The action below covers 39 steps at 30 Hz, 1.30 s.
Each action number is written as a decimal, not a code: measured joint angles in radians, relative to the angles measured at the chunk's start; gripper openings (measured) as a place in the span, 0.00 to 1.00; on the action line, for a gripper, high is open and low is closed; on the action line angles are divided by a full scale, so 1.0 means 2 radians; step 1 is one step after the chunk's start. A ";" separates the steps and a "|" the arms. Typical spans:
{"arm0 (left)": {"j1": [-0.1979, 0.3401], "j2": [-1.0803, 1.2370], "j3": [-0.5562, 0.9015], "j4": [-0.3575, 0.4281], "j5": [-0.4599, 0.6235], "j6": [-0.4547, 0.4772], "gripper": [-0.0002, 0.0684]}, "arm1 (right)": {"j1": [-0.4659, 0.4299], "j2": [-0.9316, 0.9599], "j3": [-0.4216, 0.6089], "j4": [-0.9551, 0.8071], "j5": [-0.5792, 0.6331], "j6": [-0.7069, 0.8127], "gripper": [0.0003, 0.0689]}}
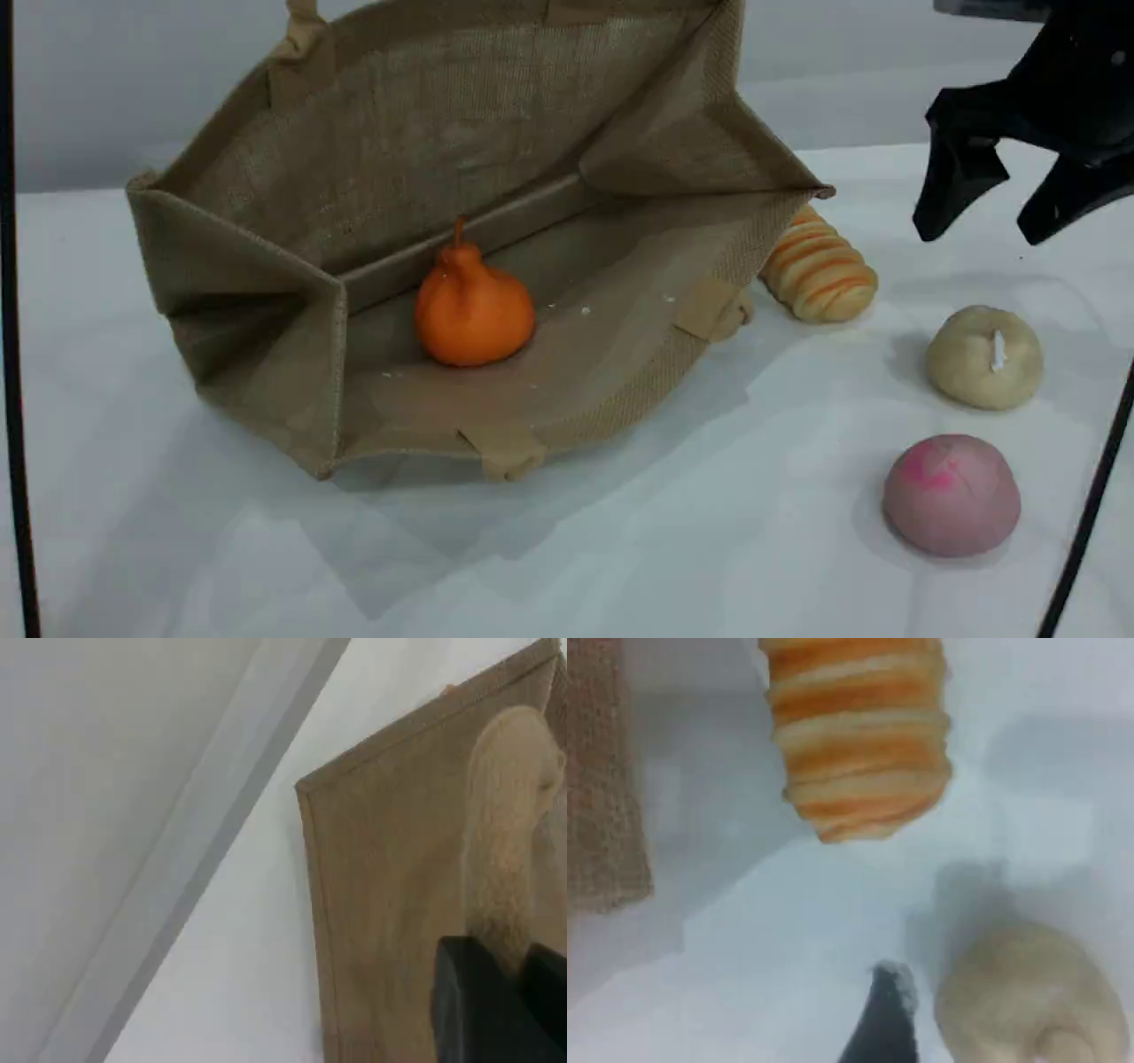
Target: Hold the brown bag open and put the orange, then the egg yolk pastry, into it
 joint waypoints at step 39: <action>0.000 0.000 0.000 0.000 -0.003 0.000 0.14 | 0.006 0.072 0.000 -0.044 0.018 0.034 0.34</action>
